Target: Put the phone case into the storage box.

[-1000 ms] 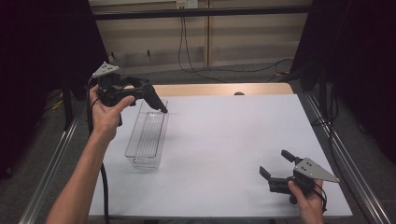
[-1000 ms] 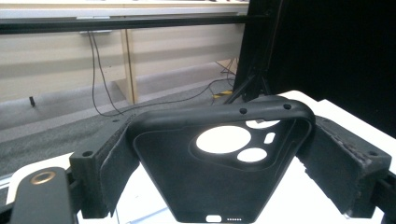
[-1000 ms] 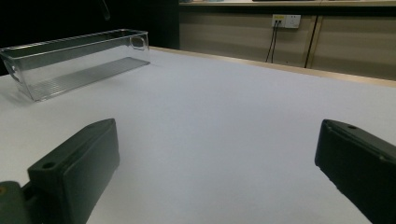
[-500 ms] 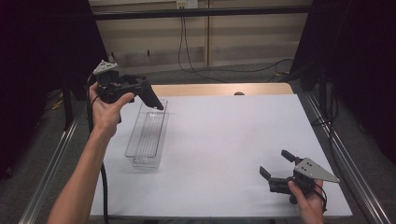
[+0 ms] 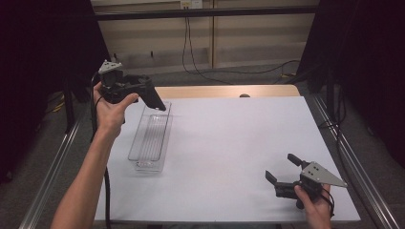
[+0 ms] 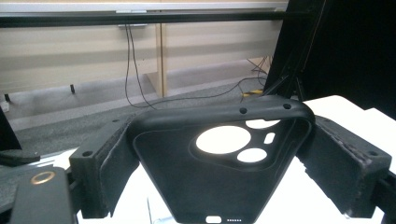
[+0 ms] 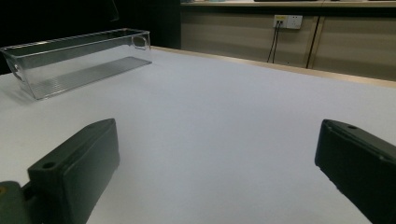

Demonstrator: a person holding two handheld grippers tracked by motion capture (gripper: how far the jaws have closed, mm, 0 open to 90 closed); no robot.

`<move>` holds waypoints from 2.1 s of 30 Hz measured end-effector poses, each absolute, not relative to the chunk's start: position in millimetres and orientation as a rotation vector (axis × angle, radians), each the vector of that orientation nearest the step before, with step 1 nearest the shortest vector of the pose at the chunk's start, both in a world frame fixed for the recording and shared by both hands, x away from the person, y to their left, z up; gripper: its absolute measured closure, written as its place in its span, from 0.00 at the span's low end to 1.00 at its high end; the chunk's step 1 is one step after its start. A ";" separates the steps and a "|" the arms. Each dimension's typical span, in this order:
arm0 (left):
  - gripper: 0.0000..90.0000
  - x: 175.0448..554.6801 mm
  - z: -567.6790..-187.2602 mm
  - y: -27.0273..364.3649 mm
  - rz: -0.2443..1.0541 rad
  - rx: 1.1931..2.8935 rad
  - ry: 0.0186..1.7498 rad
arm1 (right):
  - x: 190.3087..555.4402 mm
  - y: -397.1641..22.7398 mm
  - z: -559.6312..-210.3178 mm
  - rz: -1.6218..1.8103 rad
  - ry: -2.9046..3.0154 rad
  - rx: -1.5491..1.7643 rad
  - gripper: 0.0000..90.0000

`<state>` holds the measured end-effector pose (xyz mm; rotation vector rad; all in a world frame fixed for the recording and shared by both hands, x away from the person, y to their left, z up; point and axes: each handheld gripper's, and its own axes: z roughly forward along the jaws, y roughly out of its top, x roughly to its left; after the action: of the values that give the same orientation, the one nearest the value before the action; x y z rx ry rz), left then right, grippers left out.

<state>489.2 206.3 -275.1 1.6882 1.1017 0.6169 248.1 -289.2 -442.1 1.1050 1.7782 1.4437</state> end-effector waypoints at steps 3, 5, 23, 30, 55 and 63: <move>0.16 492.8 -277.9 206.1 0.617 1.686 1.113 | 248.1 -289.1 -442.0 1.443 1.778 1.105 0.00; 0.16 494.7 -279.7 205.2 0.621 1.685 1.120 | 248.0 -289.1 -442.0 1.443 1.779 1.105 0.00; 0.16 506.8 -289.0 201.4 0.662 1.684 1.172 | 247.8 -289.6 -442.4 1.443 1.778 1.107 0.00; 0.16 511.9 -294.6 195.5 0.670 1.683 1.187 | 248.0 -289.7 -442.6 1.444 1.777 1.108 0.00; 0.16 524.6 -311.4 180.1 0.720 1.687 1.251 | 247.9 -289.8 -443.3 1.446 1.781 1.112 0.00; 0.16 528.4 -318.2 175.5 0.728 1.693 1.265 | 247.8 -289.8 -443.4 1.444 1.785 1.109 0.00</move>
<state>528.4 175.5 -318.2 1.6933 1.2647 0.7276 247.8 -289.8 -443.4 1.1087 1.7852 1.4441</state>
